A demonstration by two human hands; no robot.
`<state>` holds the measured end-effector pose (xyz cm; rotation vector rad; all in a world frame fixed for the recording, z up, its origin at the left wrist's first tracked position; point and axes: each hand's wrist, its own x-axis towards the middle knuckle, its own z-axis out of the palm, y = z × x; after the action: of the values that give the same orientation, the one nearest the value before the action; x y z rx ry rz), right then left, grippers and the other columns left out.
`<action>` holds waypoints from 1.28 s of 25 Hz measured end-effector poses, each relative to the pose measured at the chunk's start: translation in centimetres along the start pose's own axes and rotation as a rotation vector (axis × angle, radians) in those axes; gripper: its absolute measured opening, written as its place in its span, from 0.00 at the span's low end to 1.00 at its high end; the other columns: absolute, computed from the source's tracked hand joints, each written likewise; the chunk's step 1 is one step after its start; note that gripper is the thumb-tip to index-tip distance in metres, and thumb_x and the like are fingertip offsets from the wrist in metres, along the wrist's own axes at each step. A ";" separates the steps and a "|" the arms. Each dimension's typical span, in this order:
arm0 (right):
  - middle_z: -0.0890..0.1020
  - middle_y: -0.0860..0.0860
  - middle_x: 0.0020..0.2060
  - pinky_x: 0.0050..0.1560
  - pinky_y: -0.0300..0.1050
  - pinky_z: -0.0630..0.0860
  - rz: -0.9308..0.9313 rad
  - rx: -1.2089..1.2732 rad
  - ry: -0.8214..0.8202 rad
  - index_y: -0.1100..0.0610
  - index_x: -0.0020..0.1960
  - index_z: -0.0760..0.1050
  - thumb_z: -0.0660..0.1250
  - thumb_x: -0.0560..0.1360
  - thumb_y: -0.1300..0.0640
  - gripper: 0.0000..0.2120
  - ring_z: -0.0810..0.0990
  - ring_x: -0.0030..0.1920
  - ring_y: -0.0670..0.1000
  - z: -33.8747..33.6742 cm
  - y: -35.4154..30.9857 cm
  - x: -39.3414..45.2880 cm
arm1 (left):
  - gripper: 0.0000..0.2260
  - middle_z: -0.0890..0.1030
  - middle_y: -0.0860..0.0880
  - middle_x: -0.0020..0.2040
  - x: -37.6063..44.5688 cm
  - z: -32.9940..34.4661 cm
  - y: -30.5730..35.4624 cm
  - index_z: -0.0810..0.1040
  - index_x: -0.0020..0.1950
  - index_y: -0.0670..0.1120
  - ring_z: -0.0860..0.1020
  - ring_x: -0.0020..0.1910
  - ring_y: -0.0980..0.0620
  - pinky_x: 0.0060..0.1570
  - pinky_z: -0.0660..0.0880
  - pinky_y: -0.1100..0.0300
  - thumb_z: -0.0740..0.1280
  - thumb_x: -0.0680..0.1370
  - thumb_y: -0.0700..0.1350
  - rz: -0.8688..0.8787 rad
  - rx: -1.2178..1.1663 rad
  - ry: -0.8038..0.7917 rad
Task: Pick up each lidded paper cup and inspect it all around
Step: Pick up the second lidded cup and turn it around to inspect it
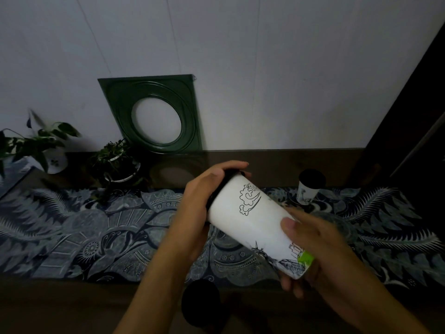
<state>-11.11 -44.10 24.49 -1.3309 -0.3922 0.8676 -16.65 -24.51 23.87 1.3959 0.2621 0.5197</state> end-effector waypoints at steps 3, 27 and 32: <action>0.83 0.46 0.55 0.35 0.45 0.80 -0.129 -0.380 0.020 0.33 0.64 0.71 0.71 0.61 0.35 0.32 0.84 0.41 0.48 0.0 0.0 0.1 | 0.17 0.86 0.41 0.53 0.3 0.3 -0.1 0.85 0.53 0.45 0.83 0.51 0.45 0.51 0.79 0.49 0.59 0.77 0.49 -0.019 0.023 0.041; 0.87 0.50 0.48 0.23 0.43 0.76 -0.012 -0.105 -0.023 0.35 0.56 0.79 0.75 0.65 0.46 0.20 0.81 0.28 0.52 0.4 -1.8 -0.7 | 0.19 0.84 0.43 0.56 -0.6 0.0 0.2 0.81 0.59 0.44 0.81 0.55 0.38 0.53 0.78 0.44 0.60 0.77 0.53 0.090 0.071 -0.013; 0.83 0.44 0.54 0.35 0.39 0.81 -0.311 -0.740 0.036 0.38 0.68 0.70 0.70 0.66 0.34 0.31 0.82 0.41 0.44 0.3 -1.0 -0.6 | 0.17 0.85 0.42 0.53 -0.4 0.3 0.3 0.82 0.55 0.42 0.82 0.52 0.43 0.51 0.78 0.48 0.59 0.77 0.48 0.097 0.108 0.033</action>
<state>-11.34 -44.31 25.62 -1.8886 -0.9242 0.4382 -16.90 -24.98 24.22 1.5117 0.2535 0.6164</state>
